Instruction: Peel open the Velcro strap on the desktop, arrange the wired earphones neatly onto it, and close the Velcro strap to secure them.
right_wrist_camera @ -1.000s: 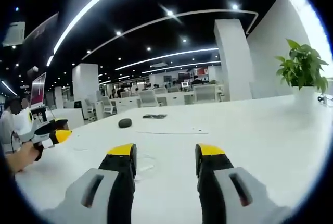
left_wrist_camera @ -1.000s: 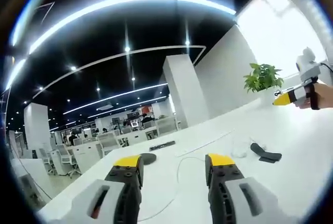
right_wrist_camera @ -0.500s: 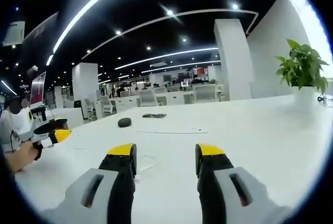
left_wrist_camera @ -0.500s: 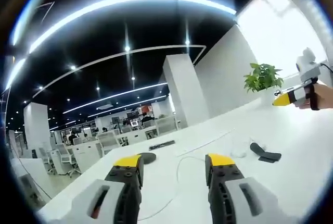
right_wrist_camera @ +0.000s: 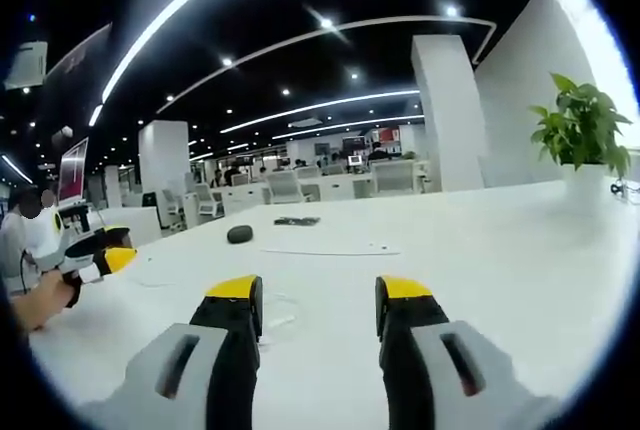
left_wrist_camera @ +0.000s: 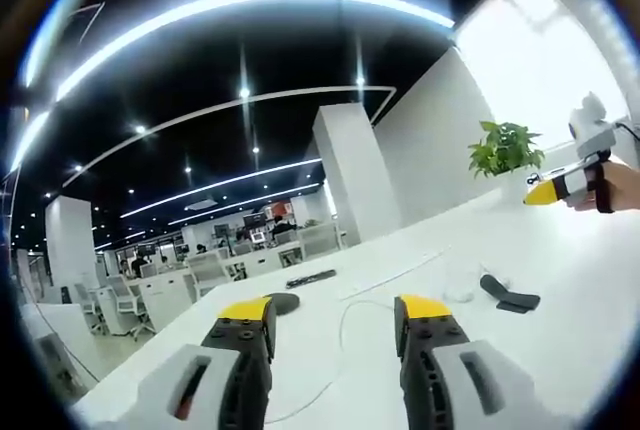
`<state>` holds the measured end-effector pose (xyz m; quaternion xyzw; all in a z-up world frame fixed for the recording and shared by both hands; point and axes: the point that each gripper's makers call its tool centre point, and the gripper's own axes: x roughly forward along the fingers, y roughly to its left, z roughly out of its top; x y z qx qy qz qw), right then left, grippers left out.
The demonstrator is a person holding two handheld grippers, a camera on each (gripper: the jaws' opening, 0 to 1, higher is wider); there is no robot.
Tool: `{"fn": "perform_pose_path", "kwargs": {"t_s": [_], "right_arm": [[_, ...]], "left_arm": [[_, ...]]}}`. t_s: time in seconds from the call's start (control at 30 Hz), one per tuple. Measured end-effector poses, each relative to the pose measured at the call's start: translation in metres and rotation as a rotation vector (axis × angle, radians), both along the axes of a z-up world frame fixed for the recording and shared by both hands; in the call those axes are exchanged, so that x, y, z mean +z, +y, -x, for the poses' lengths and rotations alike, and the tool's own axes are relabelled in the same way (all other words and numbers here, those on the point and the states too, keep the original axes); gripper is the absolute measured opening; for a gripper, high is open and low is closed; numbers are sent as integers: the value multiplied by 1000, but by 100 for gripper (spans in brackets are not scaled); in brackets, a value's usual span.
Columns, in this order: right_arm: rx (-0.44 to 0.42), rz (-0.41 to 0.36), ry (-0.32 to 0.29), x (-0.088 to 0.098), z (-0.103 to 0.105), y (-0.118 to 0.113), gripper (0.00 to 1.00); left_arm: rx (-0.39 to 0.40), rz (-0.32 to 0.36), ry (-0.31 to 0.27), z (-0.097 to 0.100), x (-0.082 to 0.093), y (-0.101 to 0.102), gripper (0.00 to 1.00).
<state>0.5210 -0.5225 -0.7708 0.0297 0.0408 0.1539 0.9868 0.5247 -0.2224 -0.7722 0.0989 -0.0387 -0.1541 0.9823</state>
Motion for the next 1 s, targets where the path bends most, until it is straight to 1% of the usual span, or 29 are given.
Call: {"fn": "perform_pose_path", "kwargs": {"t_s": [0.43, 0.53, 0.73, 0.9, 1.0], "right_arm": [[-7, -14, 4, 0, -1, -1, 47], [6, -17, 3, 0, -1, 2, 46], [21, 13, 0, 0, -2, 6, 46], [33, 0, -4, 2, -4, 7, 46], [40, 11, -4, 2, -4, 9, 46]], "left_arm": [[1, 20, 0, 0, 4, 1, 51], [-8, 31, -2, 1, 6, 1, 51], [-18, 47, -2, 1, 9, 1, 51], [-15, 67, -5, 1, 14, 6, 51], [-18, 79, -7, 1, 16, 7, 50]]}}
